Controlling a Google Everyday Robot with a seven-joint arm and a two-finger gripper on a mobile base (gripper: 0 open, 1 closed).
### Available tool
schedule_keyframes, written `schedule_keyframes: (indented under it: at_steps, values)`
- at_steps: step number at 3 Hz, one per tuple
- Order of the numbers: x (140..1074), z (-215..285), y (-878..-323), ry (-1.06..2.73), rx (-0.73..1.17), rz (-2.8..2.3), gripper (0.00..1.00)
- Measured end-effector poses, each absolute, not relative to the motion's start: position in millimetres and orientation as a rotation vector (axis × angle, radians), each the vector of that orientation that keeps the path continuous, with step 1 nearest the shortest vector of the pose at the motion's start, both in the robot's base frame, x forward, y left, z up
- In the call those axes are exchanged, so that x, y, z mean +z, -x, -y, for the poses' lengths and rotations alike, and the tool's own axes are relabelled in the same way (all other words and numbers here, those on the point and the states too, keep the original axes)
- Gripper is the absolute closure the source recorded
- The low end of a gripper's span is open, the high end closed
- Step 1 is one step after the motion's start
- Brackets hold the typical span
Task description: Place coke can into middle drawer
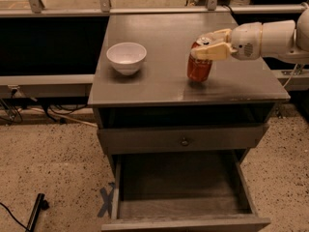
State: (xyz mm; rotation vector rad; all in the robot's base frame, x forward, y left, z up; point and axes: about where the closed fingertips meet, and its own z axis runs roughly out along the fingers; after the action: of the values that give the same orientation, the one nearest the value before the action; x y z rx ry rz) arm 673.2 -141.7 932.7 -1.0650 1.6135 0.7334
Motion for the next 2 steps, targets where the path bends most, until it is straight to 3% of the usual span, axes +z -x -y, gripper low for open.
schedule_keyframes:
  at_steps: [2]
  values:
    - [953,185,-547,1.255,0.572,-1.595,1.0]
